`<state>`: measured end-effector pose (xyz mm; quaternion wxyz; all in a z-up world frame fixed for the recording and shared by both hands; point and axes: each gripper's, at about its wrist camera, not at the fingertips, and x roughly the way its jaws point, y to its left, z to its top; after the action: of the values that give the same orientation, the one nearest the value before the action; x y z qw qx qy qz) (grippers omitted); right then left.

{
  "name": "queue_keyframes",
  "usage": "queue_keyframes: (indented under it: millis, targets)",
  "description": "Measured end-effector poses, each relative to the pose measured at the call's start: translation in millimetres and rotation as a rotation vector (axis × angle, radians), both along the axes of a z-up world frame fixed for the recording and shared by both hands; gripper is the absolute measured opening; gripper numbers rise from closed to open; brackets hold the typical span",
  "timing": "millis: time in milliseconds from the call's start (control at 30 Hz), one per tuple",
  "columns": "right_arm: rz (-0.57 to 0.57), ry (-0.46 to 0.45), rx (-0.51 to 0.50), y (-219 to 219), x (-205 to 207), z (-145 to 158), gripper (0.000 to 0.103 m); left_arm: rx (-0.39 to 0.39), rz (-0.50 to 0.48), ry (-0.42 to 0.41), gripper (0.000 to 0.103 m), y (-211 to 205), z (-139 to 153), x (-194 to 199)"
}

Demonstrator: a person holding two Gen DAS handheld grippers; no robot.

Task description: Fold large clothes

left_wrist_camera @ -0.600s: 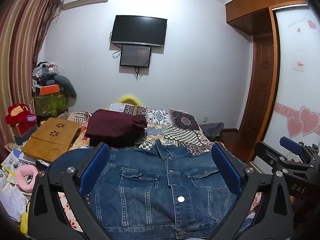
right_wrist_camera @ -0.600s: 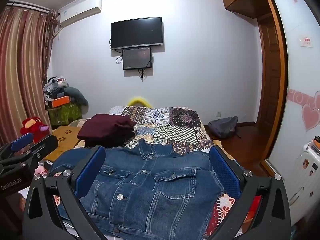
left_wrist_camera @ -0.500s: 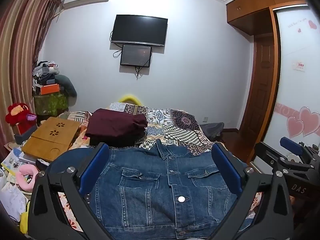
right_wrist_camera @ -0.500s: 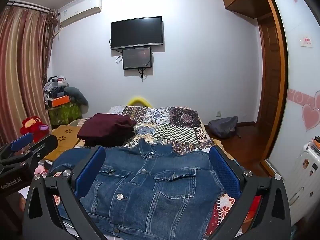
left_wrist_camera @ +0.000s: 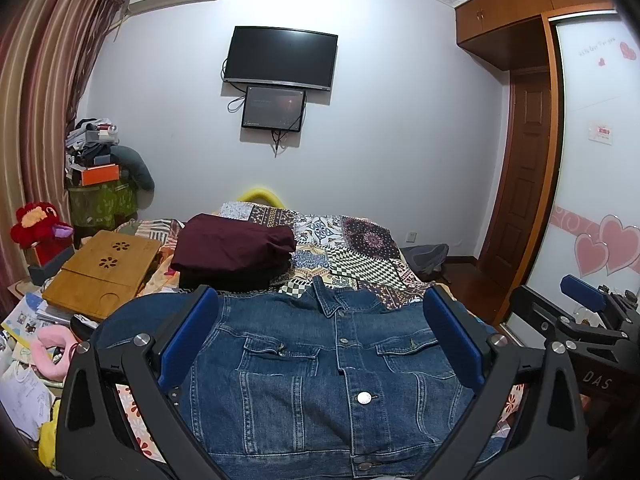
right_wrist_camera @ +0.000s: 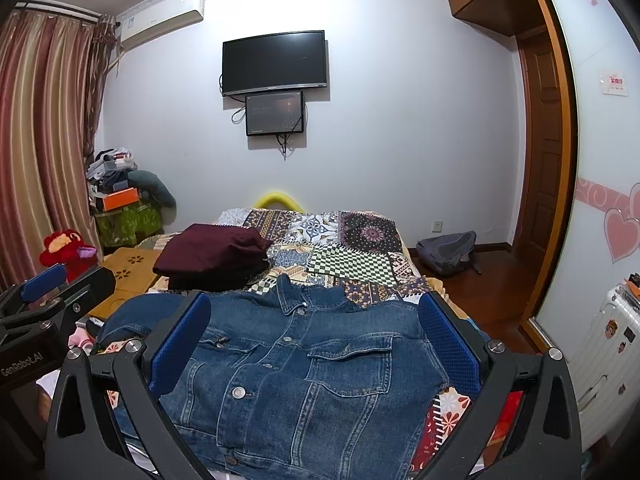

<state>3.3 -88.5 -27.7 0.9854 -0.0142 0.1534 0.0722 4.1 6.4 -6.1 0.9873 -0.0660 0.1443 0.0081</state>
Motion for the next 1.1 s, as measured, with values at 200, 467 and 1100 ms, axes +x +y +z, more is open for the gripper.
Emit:
queue_keyframes:
  millis: [200, 467, 1100]
  targets:
    - [0.0, 0.004, -0.003, -0.2, 0.8, 0.0, 0.103, -0.001, 0.003, 0.001, 0.103, -0.1, -1.6, -0.2]
    - [0.001, 0.007, -0.002, -0.8, 1.9, -0.6, 0.103, -0.013, 0.003, 0.005, 0.103, 0.8, -2.2, -0.3]
    - [-0.01, 0.08, -0.021, 6.9, 39.0, -10.3, 0.103, -0.088, 0.055, 0.096, 0.103, 26.1, -11.0, 28.5]
